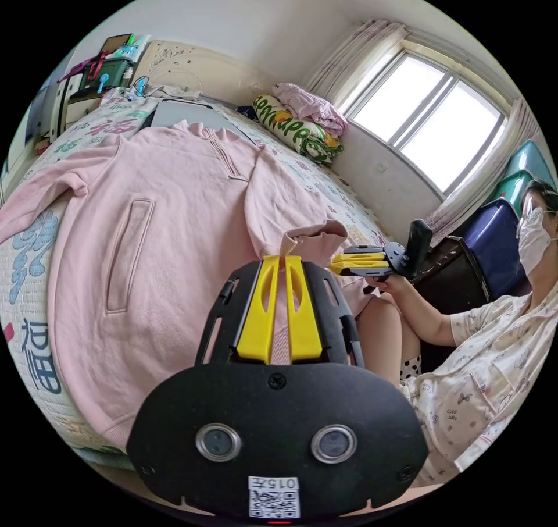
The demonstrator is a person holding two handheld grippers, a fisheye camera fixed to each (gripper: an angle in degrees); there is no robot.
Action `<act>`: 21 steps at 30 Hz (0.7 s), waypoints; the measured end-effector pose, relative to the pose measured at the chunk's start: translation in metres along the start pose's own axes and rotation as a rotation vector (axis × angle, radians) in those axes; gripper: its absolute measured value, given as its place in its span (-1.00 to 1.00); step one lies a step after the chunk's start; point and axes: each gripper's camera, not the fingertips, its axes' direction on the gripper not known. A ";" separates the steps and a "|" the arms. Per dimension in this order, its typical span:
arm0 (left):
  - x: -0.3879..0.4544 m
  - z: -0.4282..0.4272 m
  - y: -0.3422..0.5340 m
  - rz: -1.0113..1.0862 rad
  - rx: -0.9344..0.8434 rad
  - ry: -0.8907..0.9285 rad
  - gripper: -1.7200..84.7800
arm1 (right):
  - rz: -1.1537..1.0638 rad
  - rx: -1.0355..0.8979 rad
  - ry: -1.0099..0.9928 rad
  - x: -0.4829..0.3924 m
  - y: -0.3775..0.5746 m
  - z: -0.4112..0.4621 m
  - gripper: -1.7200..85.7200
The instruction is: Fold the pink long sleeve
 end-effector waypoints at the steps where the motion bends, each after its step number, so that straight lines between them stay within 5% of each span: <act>1: 0.002 0.003 0.001 -0.002 -0.001 0.000 -0.95 | -0.008 0.004 0.019 0.011 0.011 0.001 -0.97; 7: 0.032 0.034 0.005 0.092 -0.173 -0.114 -0.96 | -0.036 -0.007 0.178 0.049 0.069 0.013 -0.97; 21: 0.060 0.018 0.030 0.069 -0.160 -0.133 -0.95 | -0.199 -0.072 0.505 0.133 0.188 0.063 -0.98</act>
